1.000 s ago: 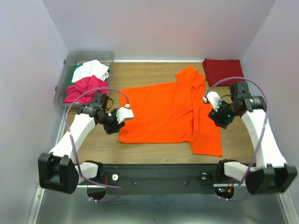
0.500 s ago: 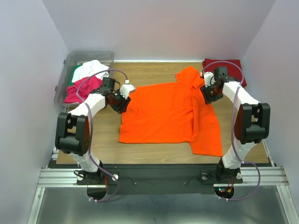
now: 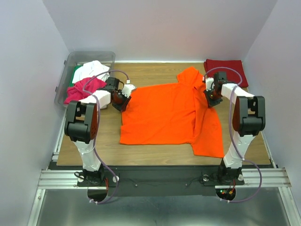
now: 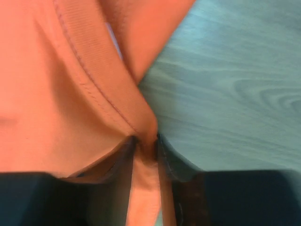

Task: Fold and stack the t-shirts
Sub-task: Flatten the tshirt out

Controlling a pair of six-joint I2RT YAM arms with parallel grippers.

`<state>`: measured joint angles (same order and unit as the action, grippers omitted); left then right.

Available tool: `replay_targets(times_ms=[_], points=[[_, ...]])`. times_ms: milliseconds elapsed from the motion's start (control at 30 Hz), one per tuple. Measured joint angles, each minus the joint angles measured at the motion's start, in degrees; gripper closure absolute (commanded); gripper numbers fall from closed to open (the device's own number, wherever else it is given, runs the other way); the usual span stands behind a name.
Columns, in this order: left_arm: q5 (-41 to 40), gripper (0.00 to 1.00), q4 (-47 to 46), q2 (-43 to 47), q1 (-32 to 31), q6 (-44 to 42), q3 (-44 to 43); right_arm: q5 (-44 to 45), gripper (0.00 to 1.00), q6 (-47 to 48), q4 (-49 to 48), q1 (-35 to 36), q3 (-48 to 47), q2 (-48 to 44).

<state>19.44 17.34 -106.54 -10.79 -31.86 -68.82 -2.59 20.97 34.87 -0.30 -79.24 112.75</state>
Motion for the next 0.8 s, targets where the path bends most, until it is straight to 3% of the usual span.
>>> replay_targets(times_ms=[67, 133, 400, 533, 567, 600, 733, 800], points=[[-1.2, 0.83, -0.5, -0.3, 0.0, -0.1, 0.1, 0.0, 0.99, 0.4, -1.1, -0.8, 1.2, -0.7], [-1.6, 0.9, -1.2, 0.0, 0.2, -0.5, 0.8, 0.4, 1.0, 0.8, -2.0, -1.7, 3.2, -2.1], [-4.3, 0.97, -3.4, 6.3, 3.2, -4.8, 9.3, 5.1, 0.99, 5.0, -3.0, -4.9, 15.0, -10.9], [-5.6, 0.91, -1.7, 11.5, 4.6, -7.7, 14.7, 5.4, 0.99, 8.5, -1.8, -5.0, 22.1, -16.8], [-5.8, 0.87, -0.3, 12.7, 4.7, -8.5, 15.6, 5.2, 0.99, 9.2, -0.9, -5.0, 23.1, -17.7], [-6.0, 0.77, 1.0, 13.4, 4.8, -9.0, 16.2, 4.9, 0.98, 10.4, 0.9, -4.9, 24.3, -19.1], [-5.8, 0.66, 6.6, 15.1, 4.8, -10.7, 16.5, 4.1, 0.71, 11.8, 6.1, -5.0, 24.4, -21.2], [-5.1, 0.64, 10.3, 15.6, 4.8, -11.0, 15.4, 3.9, 0.67, 11.8, 8.4, -5.1, 22.4, -21.7]])
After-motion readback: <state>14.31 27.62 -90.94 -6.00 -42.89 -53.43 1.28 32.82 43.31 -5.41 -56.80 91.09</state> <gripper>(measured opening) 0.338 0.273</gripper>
